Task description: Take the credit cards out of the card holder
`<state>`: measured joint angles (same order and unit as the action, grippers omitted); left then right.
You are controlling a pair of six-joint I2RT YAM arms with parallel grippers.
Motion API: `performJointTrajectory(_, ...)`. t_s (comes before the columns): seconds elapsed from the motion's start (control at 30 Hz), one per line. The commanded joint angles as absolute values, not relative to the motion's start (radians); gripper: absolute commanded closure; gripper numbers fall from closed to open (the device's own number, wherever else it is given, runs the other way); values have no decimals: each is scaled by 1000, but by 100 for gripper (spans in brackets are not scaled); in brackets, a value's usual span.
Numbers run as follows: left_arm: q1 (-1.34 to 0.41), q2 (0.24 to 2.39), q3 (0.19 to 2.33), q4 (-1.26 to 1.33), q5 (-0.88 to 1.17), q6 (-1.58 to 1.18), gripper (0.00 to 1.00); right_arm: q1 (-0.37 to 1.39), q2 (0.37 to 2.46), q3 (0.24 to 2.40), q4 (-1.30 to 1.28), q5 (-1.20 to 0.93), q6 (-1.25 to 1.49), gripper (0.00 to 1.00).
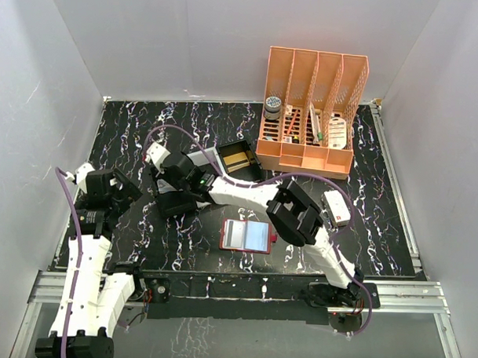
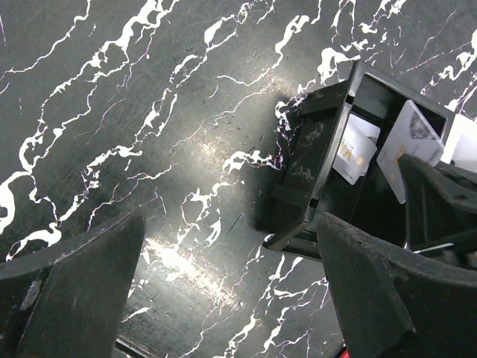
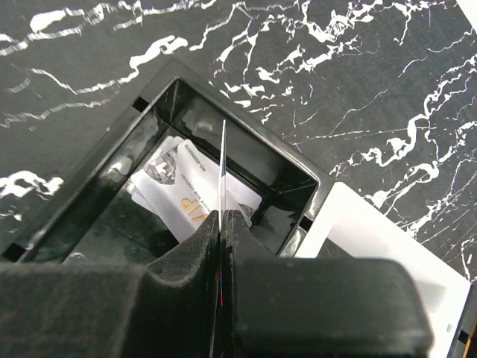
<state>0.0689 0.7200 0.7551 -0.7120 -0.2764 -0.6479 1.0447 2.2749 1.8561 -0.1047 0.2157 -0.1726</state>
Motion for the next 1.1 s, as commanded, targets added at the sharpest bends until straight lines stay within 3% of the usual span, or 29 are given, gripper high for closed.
performJointTrajectory(0.0, 72, 698, 765, -726, -319, -656, 1, 1061, 2316, 1910, -38, 273, -309, 100)
performJointTrajectory(0.3, 72, 692, 770, -728, -323, -655, 1, 1077, 2379, 1929, 2, 276, -471, 97)
performJointTrajectory(0.5, 73, 690, 775, -732, -331, -658, 1, 1077, 2373, 1911, -38, 164, -480, 83)
performJointTrajectory(0.7, 73, 689, 775, -732, -324, -653, 1, 1077, 2359, 1904, -77, 136, -445, 63)
performJointTrajectory(0.9, 73, 690, 774, -728, -318, -650, 1, 1069, 2319, 1907, -108, 122, -266, 56)
performJointTrajectory(1.07, 72, 690, 774, -727, -316, -648, 1, 1057, 2302, 1919, -158, 67, -51, 66)
